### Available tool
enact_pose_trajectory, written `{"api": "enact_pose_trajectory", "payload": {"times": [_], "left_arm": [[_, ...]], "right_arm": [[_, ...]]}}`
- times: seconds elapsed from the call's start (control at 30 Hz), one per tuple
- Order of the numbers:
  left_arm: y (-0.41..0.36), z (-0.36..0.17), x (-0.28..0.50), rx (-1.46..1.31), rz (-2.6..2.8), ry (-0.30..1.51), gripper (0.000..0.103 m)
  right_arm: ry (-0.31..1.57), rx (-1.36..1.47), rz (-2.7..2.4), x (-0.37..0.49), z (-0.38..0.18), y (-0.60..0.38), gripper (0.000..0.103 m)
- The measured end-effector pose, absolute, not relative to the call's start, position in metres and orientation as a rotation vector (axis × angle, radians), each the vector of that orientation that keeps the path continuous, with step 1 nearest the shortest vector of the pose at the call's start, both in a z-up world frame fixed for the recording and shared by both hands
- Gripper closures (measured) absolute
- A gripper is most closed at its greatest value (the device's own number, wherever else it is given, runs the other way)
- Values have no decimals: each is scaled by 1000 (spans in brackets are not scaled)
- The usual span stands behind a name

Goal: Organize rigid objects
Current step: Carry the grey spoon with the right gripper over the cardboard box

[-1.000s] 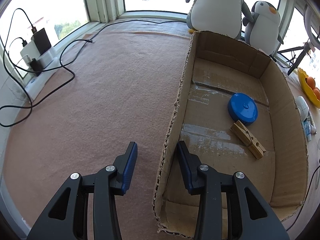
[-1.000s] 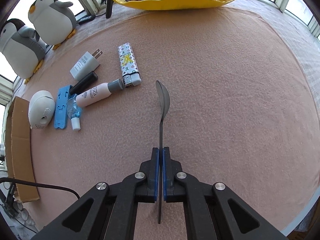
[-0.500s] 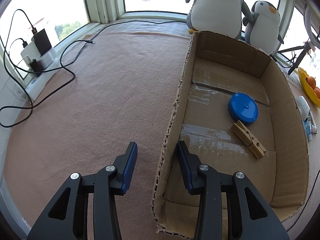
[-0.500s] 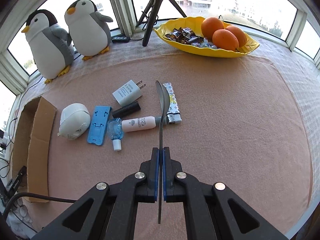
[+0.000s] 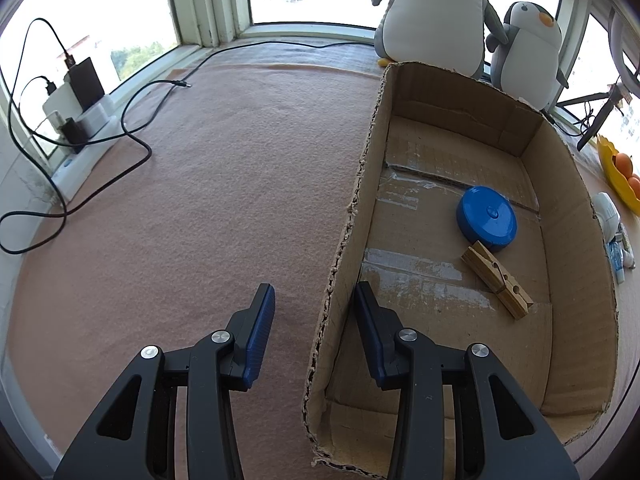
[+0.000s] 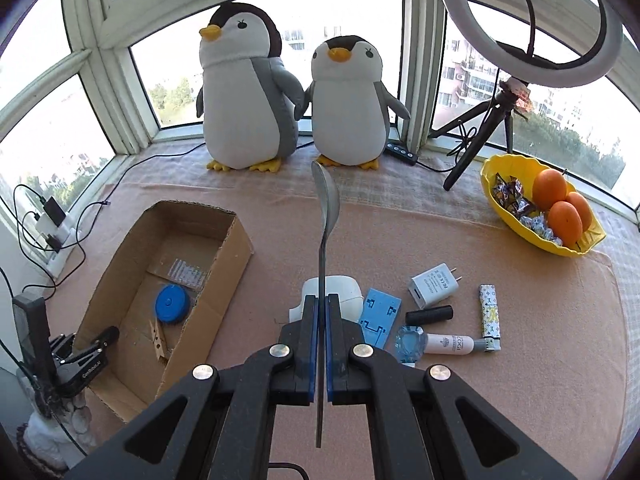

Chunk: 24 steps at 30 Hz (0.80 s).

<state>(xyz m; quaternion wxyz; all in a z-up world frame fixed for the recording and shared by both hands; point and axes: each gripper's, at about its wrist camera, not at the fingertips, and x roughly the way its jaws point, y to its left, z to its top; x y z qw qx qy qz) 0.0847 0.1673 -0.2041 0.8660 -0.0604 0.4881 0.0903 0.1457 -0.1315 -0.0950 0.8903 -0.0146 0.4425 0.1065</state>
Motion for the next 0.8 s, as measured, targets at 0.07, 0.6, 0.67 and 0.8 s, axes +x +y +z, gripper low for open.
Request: {"api": "enact_pose_trajectory", "payload": {"times": [0.07,0.6,0.67,0.8], "left_arm": [[168,-204,84,-127,191,1021,64],[171,-204,83,-132,195,1020,64],[171,-204,83,-131,195,1020,64],[170,-204,83,-132,195,1020,64]], "right_arm": [[909,-27,268,147,-91,-114,100],[1000,104,499,162,-117,-15,100],[1024,123,505,163,-124,-12,100],[1067,146,515,164,-137,-6,100]]}}
